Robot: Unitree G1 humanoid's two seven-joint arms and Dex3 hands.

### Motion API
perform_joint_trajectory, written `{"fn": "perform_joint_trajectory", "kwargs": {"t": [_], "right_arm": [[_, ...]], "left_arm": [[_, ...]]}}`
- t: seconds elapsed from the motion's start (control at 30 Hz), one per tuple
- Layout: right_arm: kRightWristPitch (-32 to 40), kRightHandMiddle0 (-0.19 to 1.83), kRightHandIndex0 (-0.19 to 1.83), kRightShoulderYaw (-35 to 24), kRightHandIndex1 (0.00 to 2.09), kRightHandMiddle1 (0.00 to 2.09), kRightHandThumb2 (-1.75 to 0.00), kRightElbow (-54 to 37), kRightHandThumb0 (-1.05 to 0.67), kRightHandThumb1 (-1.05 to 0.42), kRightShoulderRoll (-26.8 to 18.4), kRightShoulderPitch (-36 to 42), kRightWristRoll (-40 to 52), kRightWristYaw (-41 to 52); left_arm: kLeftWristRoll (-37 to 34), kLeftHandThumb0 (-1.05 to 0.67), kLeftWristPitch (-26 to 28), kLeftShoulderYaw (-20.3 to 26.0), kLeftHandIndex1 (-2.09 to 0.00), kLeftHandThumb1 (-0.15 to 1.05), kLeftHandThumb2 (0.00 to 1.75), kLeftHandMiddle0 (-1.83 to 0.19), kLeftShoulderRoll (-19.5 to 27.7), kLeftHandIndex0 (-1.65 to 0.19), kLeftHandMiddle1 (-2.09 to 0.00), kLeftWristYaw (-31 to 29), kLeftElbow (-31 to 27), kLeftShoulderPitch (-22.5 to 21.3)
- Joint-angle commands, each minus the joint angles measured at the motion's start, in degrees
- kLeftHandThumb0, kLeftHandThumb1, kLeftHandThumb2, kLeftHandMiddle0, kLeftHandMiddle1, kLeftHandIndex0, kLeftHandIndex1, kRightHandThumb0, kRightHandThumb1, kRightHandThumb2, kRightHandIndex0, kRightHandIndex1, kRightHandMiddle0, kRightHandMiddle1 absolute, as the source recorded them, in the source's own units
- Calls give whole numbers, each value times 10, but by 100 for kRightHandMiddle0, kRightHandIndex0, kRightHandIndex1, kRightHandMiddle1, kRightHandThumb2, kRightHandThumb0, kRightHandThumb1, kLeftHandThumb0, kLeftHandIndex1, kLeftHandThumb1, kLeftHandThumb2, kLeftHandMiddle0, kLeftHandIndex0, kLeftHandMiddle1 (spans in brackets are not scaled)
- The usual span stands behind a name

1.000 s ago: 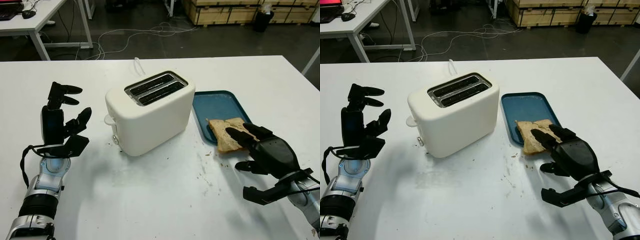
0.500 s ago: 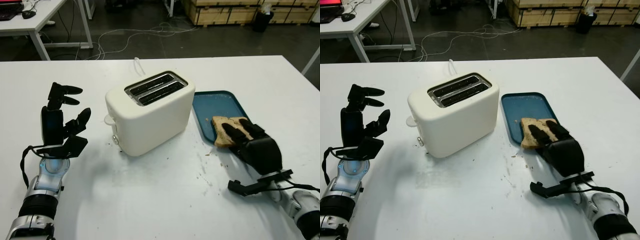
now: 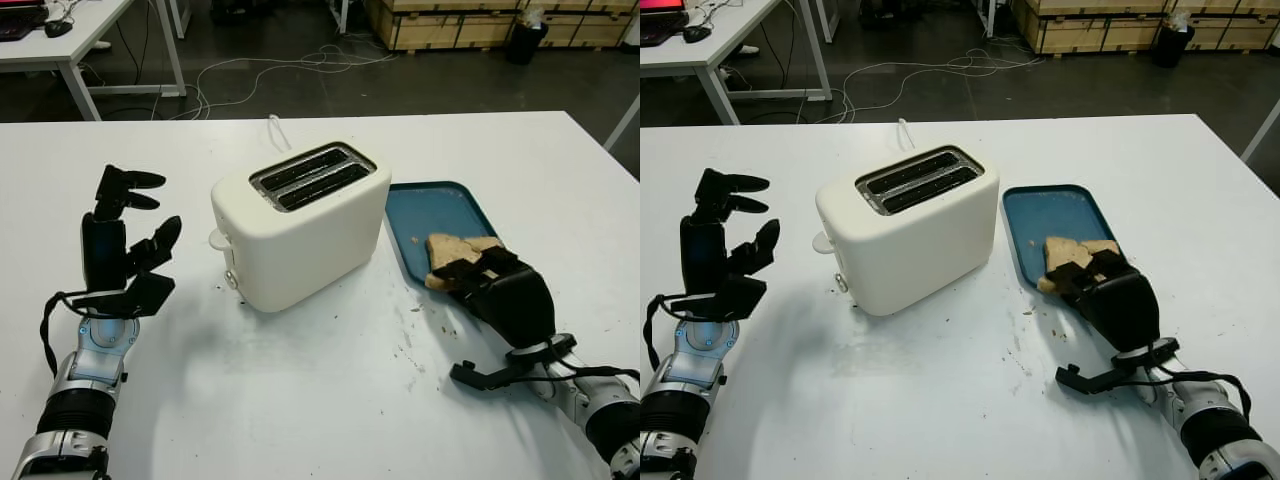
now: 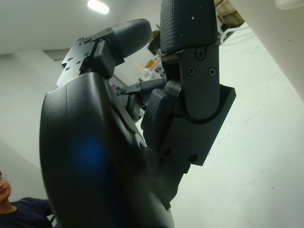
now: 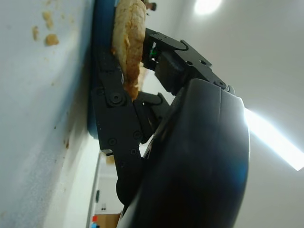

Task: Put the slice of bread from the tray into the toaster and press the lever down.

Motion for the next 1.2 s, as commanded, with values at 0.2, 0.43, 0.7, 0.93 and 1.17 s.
{"fn": "perform_joint_trajectory", "kwargs": {"t": [0.2, 0.43, 0.7, 0.93, 1.17], "right_arm": [[-6, 56, 79, -2, 175, 164, -21, -6, -44, -92, -10, 3, 9, 2], [-15, 50, 76, -19, 175, 174, -28, 1, -44, -92, -12, -15, 24, -13], [-107, 76, 79, -59, 175, 121, -28, 13, -48, -92, -17, -53, 106, 83], [-153, 78, 86, -82, 175, 128, -31, 19, -53, -92, -10, -65, 167, 186], [-174, 74, 86, -105, 175, 132, -44, 2, -55, -92, -15, -74, 206, 280]], "left_arm": [[-5, -105, -7, 4, -135, 92, 51, -36, 2, -21, -146, -4, 3, -5], [-2, -105, -5, 4, -134, 92, 51, -36, 1, -22, -146, -4, 3, -4], [3, -105, -5, 4, -135, 92, 52, -36, 0, -21, -146, 5, 4, -4], [-3, -105, -7, 6, -135, 92, 51, -36, -1, -21, -146, 2, 5, -2], [2, -105, -7, 5, -135, 92, 51, -35, 0, -21, -146, 8, 5, -3]]}}
